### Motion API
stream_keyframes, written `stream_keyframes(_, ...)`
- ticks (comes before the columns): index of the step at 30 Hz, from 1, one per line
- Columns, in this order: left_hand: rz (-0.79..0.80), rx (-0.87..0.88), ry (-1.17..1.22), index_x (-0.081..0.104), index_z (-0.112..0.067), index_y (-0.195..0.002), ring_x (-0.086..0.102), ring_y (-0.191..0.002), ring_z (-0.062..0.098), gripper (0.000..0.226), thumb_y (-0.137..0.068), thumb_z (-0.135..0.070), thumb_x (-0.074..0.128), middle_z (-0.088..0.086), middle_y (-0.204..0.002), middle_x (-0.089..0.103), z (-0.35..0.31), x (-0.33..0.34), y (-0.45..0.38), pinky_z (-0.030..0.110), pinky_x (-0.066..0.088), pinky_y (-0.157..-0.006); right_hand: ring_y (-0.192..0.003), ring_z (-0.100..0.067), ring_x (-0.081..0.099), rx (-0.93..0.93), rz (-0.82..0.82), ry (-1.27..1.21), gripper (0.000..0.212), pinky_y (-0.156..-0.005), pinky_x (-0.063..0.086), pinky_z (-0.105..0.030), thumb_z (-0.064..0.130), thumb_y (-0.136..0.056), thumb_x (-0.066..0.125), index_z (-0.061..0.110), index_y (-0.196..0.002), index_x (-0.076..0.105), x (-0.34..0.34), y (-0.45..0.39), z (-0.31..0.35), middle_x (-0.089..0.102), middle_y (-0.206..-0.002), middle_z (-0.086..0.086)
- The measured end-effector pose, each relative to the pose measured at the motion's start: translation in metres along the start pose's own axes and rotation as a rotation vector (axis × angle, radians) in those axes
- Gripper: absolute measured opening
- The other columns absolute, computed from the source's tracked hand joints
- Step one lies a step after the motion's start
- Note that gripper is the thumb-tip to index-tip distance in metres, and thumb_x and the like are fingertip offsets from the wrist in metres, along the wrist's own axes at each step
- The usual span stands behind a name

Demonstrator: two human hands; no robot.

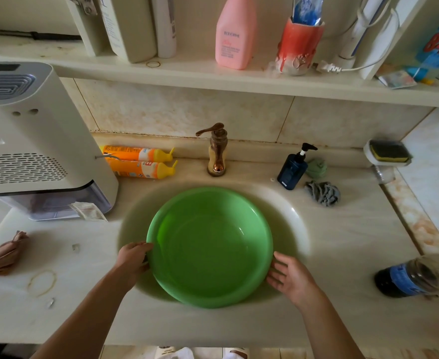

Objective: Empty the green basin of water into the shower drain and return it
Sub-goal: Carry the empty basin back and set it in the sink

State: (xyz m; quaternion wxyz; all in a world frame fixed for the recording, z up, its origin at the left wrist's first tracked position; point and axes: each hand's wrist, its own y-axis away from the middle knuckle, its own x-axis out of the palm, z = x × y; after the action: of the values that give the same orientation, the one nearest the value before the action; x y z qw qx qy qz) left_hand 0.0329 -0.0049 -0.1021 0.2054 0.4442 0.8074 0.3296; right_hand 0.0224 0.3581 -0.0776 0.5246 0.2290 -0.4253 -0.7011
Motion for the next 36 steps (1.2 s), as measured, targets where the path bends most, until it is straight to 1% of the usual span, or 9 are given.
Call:
stream_keyframes(3,0.009,0.0,0.013,0.063,0.002,-0.11,0.062,-0.09,0.034,0.022,-0.089,-0.002,0.062,0.024,-0.106,0.064,-0.001,0.0,0.002,0.041,0.054,-0.075,-0.111,-0.029,0.055,-0.002,0.0,0.0,0.03,-0.091,0.045,-0.043,0.021,-0.093,0.06,0.014,-0.122,0.054,0.002,0.001,0.001,0.056,-0.123,-0.007)
stream_keyframes(6,0.015,-0.001,0.012,0.064,0.001,-0.109,0.061,-0.088,0.034,0.021,-0.088,0.001,0.06,0.023,-0.105,0.064,-0.002,0.0,0.003,0.04,0.054,-0.073,-0.107,-0.026,0.058,-0.005,0.011,0.004,0.028,-0.091,0.045,-0.041,0.02,-0.093,0.059,0.014,-0.121,0.057,0.005,0.001,0.001,0.061,-0.12,-0.006)
stream_keyframes(11,0.056,0.026,-0.055,0.063,-0.006,-0.113,0.058,-0.083,0.029,0.037,-0.088,0.017,0.047,0.018,-0.1,0.065,0.0,-0.001,0.003,0.036,0.049,-0.072,-0.091,-0.019,0.059,-0.013,0.029,0.05,0.026,-0.081,0.046,-0.037,0.021,-0.094,0.058,0.016,-0.119,0.059,0.01,0.002,0.002,0.065,-0.098,0.001)
stream_keyframes(13,0.053,0.04,-0.074,0.063,-0.008,-0.111,0.058,-0.082,0.028,0.039,-0.088,0.018,0.047,0.015,-0.096,0.066,0.001,-0.003,0.003,0.036,0.049,-0.071,-0.093,-0.02,0.059,-0.017,0.044,0.051,0.028,-0.077,0.047,-0.036,0.021,-0.094,0.058,0.015,-0.121,0.059,0.009,0.001,0.003,0.066,-0.102,-0.001)
stream_keyframes(16,0.045,0.059,-0.076,0.064,-0.01,-0.106,0.061,-0.081,0.026,0.037,-0.088,0.018,0.048,0.012,-0.093,0.068,0.0,-0.005,0.001,0.037,0.05,-0.073,-0.102,-0.023,0.059,-0.022,0.06,0.056,0.029,-0.085,0.045,-0.038,0.022,-0.094,0.057,0.015,-0.122,0.059,0.008,0.0,0.005,0.064,-0.12,-0.006)
stream_keyframes(21,0.046,0.098,-0.049,0.064,-0.005,-0.106,0.062,-0.082,0.028,0.035,-0.087,0.02,0.048,0.013,-0.091,0.067,0.0,-0.001,0.001,0.04,0.052,-0.08,-0.11,-0.026,0.054,-0.05,0.047,0.079,0.03,-0.089,0.043,-0.039,0.022,-0.094,0.058,0.017,-0.124,0.056,0.008,-0.003,0.008,0.057,-0.133,-0.008)
stream_keyframes(25,0.044,0.12,-0.074,0.064,-0.001,-0.114,0.062,-0.09,0.032,0.037,-0.086,0.02,0.05,0.018,-0.103,0.067,-0.003,0.004,-0.001,0.038,0.053,-0.075,-0.127,-0.03,0.049,-0.061,0.054,0.102,0.033,-0.094,0.041,-0.04,0.024,-0.095,0.057,0.018,-0.127,0.054,0.007,-0.006,0.014,0.05,-0.147,-0.01)
stream_keyframes(29,0.046,0.117,-0.094,0.06,0.002,-0.123,0.061,-0.091,0.03,0.042,-0.086,0.02,0.05,0.018,-0.109,0.066,-0.001,0.006,-0.003,0.035,0.053,-0.072,-0.139,-0.033,0.04,-0.068,0.052,0.117,0.05,-0.099,0.039,-0.042,0.025,-0.095,0.056,0.014,-0.143,0.047,0.006,-0.009,0.017,0.043,-0.154,-0.011)
stream_keyframes(36,0.012,0.105,-0.089,0.059,0.002,-0.126,0.062,-0.097,0.031,0.041,-0.087,0.016,0.055,0.016,-0.11,0.067,0.008,0.009,-0.006,0.05,0.051,-0.093,-0.141,-0.033,0.038,-0.072,0.047,0.098,0.053,-0.105,0.037,-0.045,0.024,-0.095,0.057,0.014,-0.146,0.044,0.003,-0.011,0.016,0.041,-0.155,-0.011)
